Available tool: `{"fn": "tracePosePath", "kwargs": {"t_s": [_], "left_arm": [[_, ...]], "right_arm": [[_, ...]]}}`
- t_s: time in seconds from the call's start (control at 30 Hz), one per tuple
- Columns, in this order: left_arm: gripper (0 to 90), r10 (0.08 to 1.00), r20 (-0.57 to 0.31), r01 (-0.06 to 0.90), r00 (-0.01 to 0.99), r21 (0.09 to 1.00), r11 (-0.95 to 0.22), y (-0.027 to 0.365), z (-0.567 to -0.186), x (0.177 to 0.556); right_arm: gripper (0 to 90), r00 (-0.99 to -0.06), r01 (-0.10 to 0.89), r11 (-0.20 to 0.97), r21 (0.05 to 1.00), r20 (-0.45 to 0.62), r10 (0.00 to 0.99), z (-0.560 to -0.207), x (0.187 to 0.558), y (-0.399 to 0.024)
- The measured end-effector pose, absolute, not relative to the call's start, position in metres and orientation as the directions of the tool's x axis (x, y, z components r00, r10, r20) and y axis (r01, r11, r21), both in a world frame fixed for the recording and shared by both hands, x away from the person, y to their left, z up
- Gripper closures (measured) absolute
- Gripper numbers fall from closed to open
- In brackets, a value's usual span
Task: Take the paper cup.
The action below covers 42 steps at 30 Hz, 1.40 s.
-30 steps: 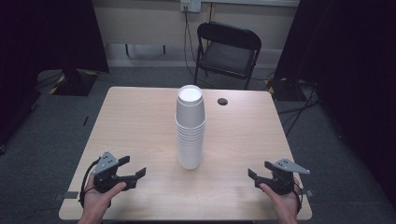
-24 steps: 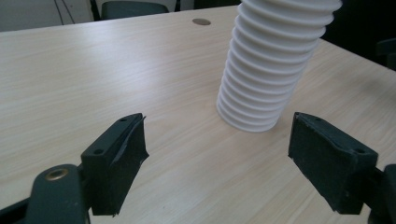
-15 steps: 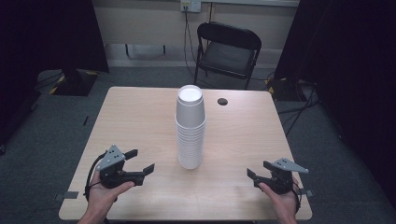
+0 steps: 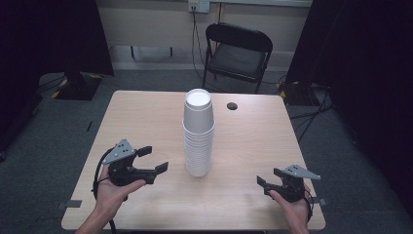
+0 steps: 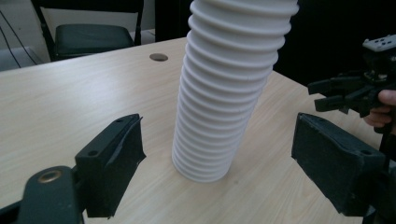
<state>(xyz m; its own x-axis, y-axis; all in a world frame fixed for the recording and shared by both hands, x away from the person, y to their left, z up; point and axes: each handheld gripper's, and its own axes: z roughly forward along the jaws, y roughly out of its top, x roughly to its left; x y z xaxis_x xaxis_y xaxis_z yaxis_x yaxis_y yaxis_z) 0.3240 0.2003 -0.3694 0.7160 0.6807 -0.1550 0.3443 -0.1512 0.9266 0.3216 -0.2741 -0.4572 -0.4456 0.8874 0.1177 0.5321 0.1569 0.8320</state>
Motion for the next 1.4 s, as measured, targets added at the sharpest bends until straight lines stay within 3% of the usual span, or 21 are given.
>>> {"fn": "tracePosePath", "kwargs": {"t_s": [0.3,0.9,1.03,1.4], "left_arm": [[15.7,0.613,-0.161,0.312,0.773,0.939,-0.147,0.192,-0.348,0.334],[15.7,0.591,-0.080,0.203,0.803,0.968,-0.146,0.169,-0.305,0.347],[15.6,0.575,-0.111,0.210,0.810,0.972,-0.108,0.162,-0.301,0.354],[15.7,0.591,-0.090,0.190,0.801,0.976,-0.108,0.143,-0.281,0.368]], "right_arm": [[21.9,-0.448,0.535,0.160,0.829,0.118,0.886,-0.457,0.323,-0.274],[21.5,-0.445,0.545,0.163,0.822,0.119,0.888,-0.459,0.324,-0.273],[21.4,-0.445,0.545,0.162,0.823,0.119,0.888,-0.459,0.324,-0.274],[21.3,-0.441,0.546,0.160,0.822,0.120,0.889,-0.459,0.324,-0.275]]}}
